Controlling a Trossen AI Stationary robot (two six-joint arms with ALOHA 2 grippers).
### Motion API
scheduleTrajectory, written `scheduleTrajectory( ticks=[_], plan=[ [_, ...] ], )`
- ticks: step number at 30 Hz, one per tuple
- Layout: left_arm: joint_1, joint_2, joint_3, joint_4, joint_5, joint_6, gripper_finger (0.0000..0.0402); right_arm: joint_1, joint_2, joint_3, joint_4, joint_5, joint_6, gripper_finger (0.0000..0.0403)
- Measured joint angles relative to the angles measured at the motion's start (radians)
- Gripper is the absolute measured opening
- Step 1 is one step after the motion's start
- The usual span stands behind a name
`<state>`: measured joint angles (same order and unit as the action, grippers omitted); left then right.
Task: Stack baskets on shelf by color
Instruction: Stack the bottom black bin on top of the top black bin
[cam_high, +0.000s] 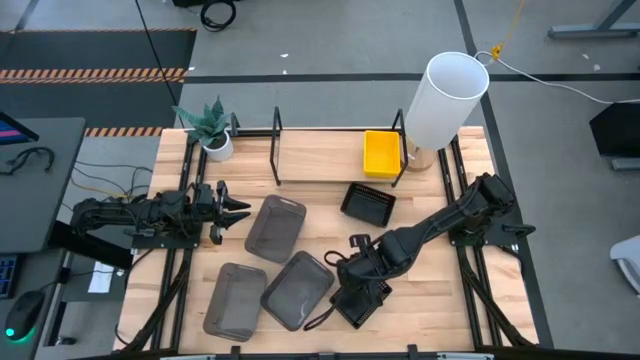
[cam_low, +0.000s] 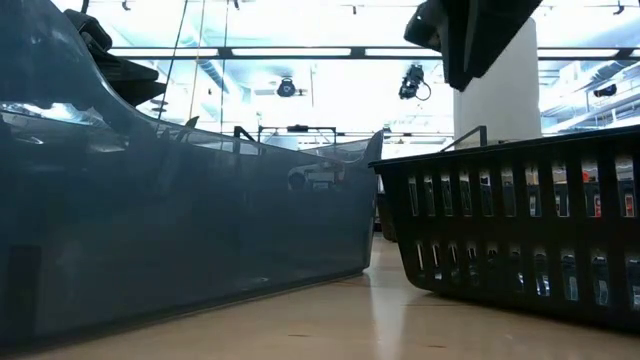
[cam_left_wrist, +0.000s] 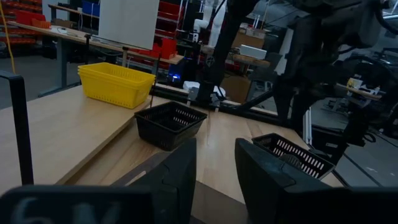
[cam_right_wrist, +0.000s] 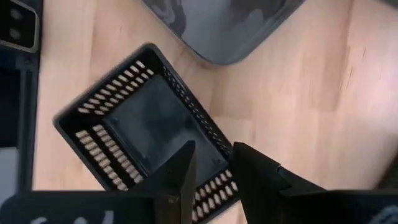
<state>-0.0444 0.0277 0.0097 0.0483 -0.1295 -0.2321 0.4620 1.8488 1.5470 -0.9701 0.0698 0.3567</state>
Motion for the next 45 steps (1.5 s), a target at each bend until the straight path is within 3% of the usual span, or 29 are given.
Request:
scheduleTrajectory(
  ticks=[11,20,30,37,45],
  plan=[
    [0.000,0.000,0.000,0.000,0.000,0.000,0.0117,0.008,0.008,-0.014,0.064,0.000,0.039,0.0133],
    [0.000,0.005,0.000,0.004,0.000,0.000,0.0117,0.077,0.067,-0.010,0.145,-0.114,-0.132,0.0133],
    [0.002,0.018,0.000,-0.001,0.000,0.000,0.0117,0.131,0.067,-0.016,0.144,-0.115,-0.196,0.0141],
    [0.002,0.018,0.000,0.001,0.000,0.000,0.0117,0.154,0.067,-0.083,0.139,-0.122,-0.090,0.0176],
    [0.002,0.018,0.000,0.000,0.000,0.000,0.0117,0.173,0.067,-0.104,0.148,-0.128,-0.111,0.0231]
  ],
)
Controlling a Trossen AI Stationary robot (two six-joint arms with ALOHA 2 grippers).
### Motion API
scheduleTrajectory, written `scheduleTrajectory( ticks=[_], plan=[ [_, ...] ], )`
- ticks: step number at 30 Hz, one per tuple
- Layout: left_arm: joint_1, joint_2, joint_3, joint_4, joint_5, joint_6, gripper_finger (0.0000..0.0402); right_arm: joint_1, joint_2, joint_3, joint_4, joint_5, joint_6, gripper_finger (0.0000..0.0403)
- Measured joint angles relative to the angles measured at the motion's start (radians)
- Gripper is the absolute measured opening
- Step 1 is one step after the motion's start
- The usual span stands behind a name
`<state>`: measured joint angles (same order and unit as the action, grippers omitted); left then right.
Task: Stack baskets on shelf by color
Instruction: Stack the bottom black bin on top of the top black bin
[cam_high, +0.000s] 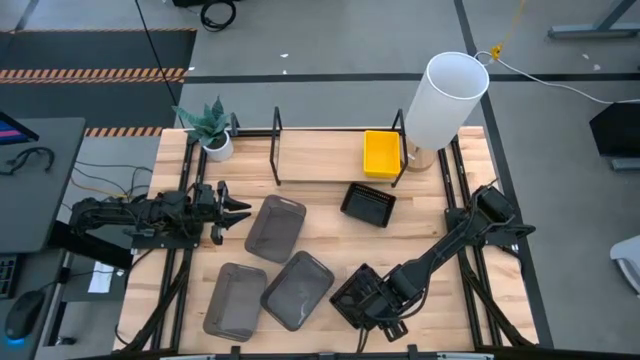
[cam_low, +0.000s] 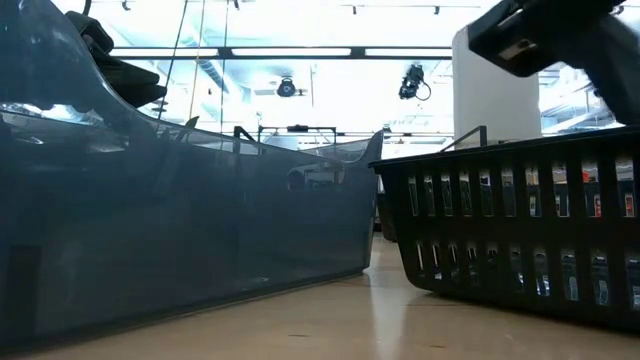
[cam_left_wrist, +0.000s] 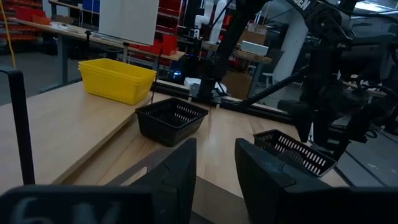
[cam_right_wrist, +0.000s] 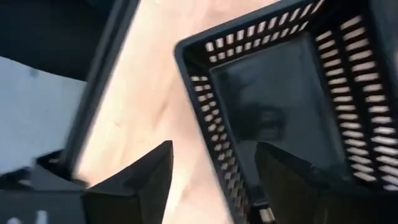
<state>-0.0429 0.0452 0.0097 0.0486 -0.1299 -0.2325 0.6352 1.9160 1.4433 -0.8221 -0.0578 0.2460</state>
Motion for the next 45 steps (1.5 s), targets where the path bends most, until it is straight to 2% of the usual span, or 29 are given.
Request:
scheduleTrajectory(
  ticks=[3,6,10,16,23,30,33,45],
  plan=[
    [0.000,0.000,0.000,0.000,0.000,0.000,0.0117,0.009,-0.001,-0.015,0.024,0.069,-0.081,0.0240],
    [0.000,0.000,0.000,0.000,0.000,0.000,0.0117,0.017,-0.001,-0.059,0.061,0.088,-0.134,0.0239],
    [0.000,0.000,0.000,0.000,0.000,0.000,0.0117,0.018,0.000,-0.123,0.113,0.076,-0.149,0.0231],
    [0.000,0.000,0.000,0.000,0.000,0.000,0.0117,0.017,0.000,-0.147,0.115,0.142,-0.160,0.0206],
    [0.000,0.000,0.000,0.000,0.000,0.000,0.0117,0.017,0.000,-0.146,0.117,0.136,-0.158,0.0147],
    [0.000,0.000,0.000,-0.001,0.000,0.000,0.0117,0.007,0.000,-0.146,0.096,0.023,-0.142,0.0047],
    [0.000,0.000,0.000,-0.001,0.000,0.000,0.0117,-0.005,0.000,-0.128,0.045,-0.028,-0.140,0.0012],
    [0.000,0.000,0.000,-0.001,0.000,0.000,0.0117,-0.052,0.000,0.078,-0.327,-0.033,-0.075,0.0010]
  ],
)
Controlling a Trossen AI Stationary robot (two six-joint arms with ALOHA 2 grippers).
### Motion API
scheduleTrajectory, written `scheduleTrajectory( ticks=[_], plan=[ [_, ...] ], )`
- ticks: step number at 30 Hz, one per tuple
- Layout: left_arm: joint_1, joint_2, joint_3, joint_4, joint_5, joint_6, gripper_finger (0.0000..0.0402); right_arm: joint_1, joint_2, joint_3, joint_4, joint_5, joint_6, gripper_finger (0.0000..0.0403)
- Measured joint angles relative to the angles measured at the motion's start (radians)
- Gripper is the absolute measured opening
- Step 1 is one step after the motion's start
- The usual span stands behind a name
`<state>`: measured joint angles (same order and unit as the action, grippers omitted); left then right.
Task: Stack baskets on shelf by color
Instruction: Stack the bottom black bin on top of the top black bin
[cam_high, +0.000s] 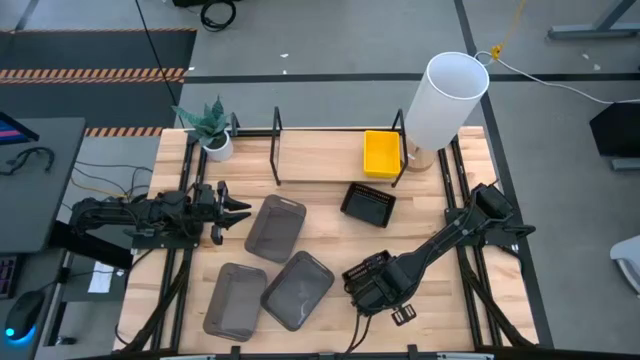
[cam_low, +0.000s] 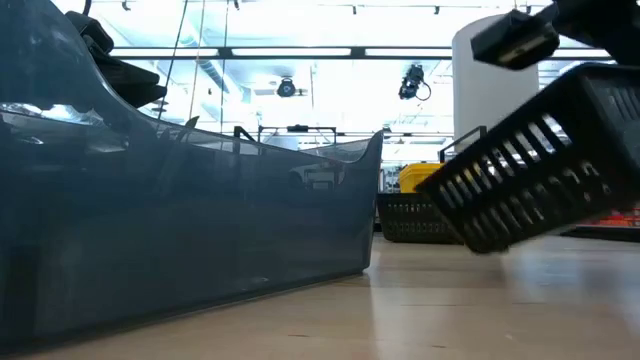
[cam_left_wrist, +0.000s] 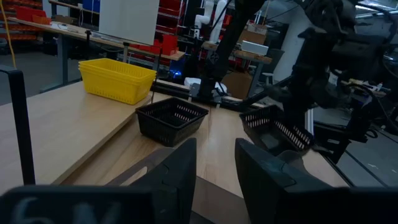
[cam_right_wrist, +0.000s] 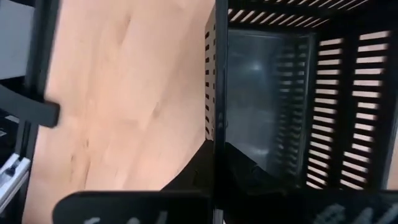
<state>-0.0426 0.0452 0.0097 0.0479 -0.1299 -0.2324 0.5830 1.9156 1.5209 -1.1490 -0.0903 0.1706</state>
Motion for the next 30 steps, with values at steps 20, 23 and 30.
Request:
scheduleTrajectory(
  ticks=[20,23,30],
  plan=[
    [0.000,0.000,0.000,0.000,0.000,0.000,0.0117,-0.192,0.000,0.101,-0.349,0.512,0.482,0.0010],
    [0.000,0.000,0.000,0.000,0.000,0.000,0.0117,-0.234,0.000,0.074,-0.345,0.533,0.484,0.0010],
    [0.000,0.000,0.000,0.000,0.000,0.000,0.0117,-0.331,0.000,0.012,-0.264,0.545,0.482,0.0010]
  ],
)
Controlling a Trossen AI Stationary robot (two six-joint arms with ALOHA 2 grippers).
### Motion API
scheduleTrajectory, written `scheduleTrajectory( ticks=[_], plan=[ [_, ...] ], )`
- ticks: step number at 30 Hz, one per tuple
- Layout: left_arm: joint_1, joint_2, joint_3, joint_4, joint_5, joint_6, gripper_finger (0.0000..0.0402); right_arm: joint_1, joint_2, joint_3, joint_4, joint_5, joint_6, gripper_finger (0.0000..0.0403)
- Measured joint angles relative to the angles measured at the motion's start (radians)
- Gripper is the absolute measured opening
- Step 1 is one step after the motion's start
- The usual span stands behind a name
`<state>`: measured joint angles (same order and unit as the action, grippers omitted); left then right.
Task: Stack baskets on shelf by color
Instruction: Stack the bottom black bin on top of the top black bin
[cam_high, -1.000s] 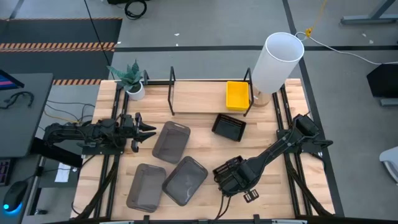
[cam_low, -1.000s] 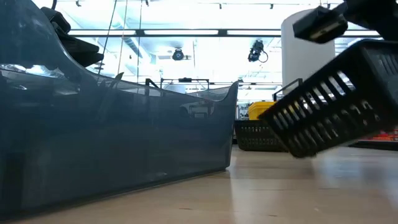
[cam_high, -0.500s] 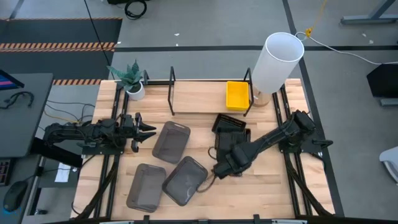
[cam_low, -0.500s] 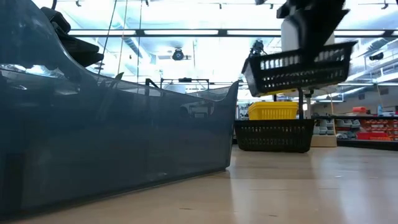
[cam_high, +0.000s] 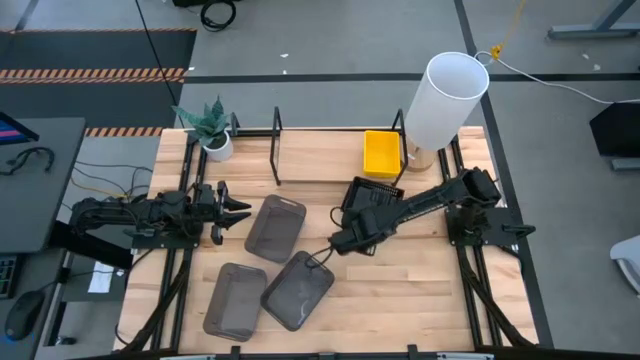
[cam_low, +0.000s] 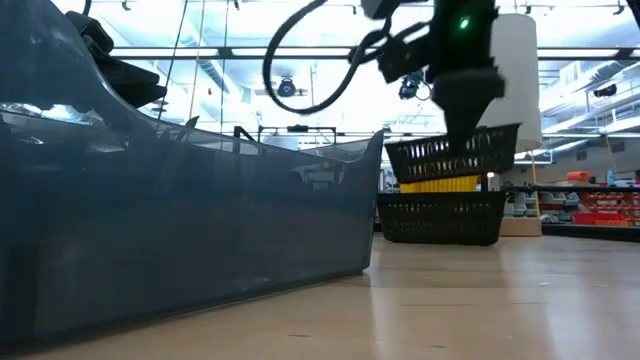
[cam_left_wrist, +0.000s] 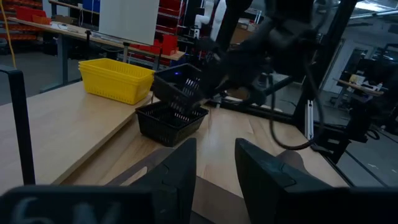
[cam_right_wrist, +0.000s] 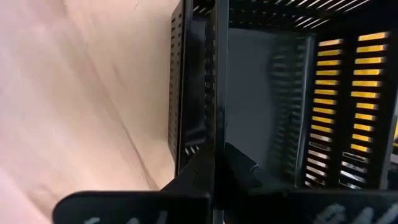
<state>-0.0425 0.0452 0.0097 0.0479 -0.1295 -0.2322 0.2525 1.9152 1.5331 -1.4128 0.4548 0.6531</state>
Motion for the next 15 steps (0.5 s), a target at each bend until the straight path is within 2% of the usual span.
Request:
scheduleTrajectory(
  ticks=[4,15],
  plan=[
    [0.000,0.000,0.000,0.000,0.000,0.000,0.0117,-0.047,0.000,-0.035,0.067,-0.006,-0.009,0.0010],
    [0.000,0.000,0.000,0.000,0.000,0.000,0.0117,-0.116,0.000,-0.109,0.233,-0.115,-0.080,0.0036]
  ],
)
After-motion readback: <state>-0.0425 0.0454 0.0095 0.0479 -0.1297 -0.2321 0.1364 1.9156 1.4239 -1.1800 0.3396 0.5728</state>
